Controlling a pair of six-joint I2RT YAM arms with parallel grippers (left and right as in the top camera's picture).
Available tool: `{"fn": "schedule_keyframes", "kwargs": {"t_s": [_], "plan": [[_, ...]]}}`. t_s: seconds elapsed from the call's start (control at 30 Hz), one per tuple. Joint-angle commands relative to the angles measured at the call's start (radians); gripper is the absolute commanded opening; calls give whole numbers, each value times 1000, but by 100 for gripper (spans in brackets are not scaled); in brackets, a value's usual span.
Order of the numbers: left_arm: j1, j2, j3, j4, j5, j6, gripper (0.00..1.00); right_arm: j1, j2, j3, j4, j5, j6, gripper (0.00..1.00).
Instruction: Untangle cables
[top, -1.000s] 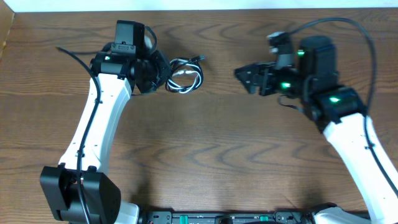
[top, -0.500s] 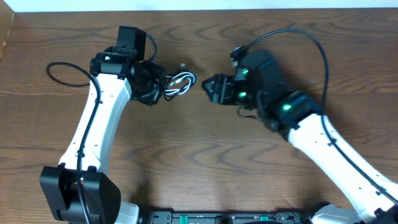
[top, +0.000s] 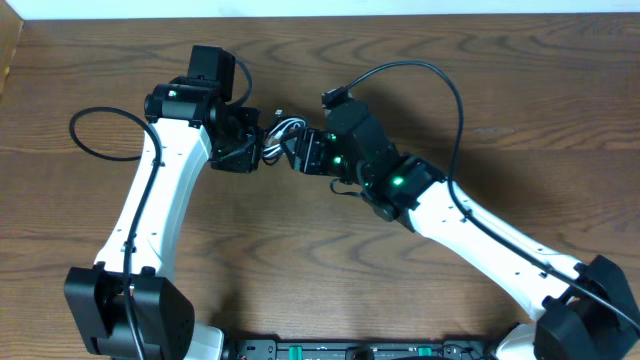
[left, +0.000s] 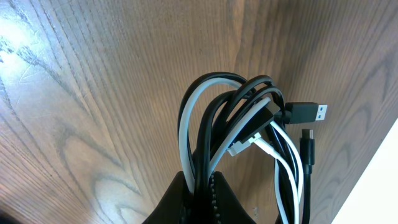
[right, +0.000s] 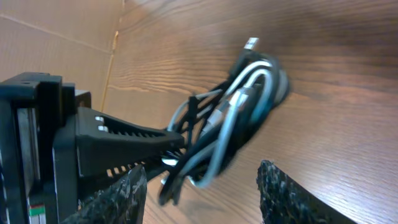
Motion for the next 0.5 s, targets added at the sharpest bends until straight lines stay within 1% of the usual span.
{"fn": "schedule_keyframes", "kwargs": {"t_s": [0.0,0.07,0.2,0.3,0.4,0.43,0.47], "plan": [[-2,2,5,-5,-6,-20,7,25,28,15,27,14,28,52],[-2,2,5,-5,-6,-20,7,32,43,15,37,14,32,51],[-2,2,5,-5,-6,-20,7,35,68,15,43,9,66,41],[-2,2,5,-5,-6,-21,8,35,79,15,52,2,66,36],[-2,2,5,-5,-6,-24,7,34,78,15,51,2,66,28],[-2,2,5,-5,-6,-24,7,32,78,15,50,2,66,19],[-2,2,5,-5,-7,-24,7,32,78,15,48,2,64,15]]}}
